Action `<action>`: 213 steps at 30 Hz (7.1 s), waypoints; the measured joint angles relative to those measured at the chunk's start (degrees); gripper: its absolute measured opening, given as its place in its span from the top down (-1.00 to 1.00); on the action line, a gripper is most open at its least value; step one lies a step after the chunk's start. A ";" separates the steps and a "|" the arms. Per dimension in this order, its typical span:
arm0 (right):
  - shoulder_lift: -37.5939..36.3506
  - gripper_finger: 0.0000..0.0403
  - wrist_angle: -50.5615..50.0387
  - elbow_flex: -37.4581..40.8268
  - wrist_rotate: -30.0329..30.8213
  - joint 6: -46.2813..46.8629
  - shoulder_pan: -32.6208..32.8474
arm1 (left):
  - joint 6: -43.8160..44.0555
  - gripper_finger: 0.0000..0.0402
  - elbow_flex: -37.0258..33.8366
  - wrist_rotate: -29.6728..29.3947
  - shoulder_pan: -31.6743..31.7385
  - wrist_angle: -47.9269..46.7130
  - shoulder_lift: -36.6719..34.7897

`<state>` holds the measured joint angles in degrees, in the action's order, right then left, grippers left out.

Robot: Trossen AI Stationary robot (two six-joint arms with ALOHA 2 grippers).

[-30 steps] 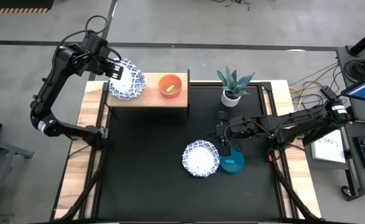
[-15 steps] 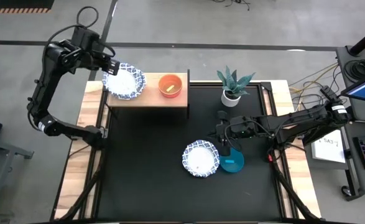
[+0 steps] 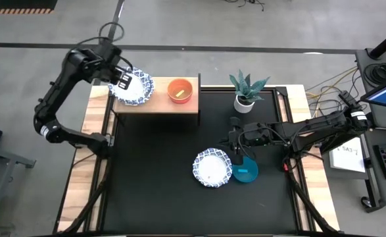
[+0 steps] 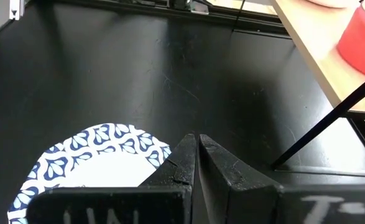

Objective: Place and stack bowls onto a shelf
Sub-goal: Stack the blue bowl on top of the yellow bowl on the shelf

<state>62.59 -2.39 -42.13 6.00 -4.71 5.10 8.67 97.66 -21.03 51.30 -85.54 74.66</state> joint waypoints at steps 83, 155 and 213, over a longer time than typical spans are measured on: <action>13.78 0.96 -51.35 -16.02 -18.01 27.66 10.17 | 7.27 1.00 -53.11 -15.87 -77.85 62.49 -11.06; 16.28 0.96 12.57 -19.48 22.44 -23.55 11.12 | 5.68 1.00 -52.78 -16.05 -77.85 63.66 -11.00; 33.76 0.49 -3.49 -45.57 -6.32 -20.83 -24.12 | 3.86 1.00 -52.69 -16.09 -77.84 63.58 -11.00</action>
<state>96.35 -5.89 -87.70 -0.32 -25.54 -19.01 12.53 44.97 -37.12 -26.54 -21.96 63.66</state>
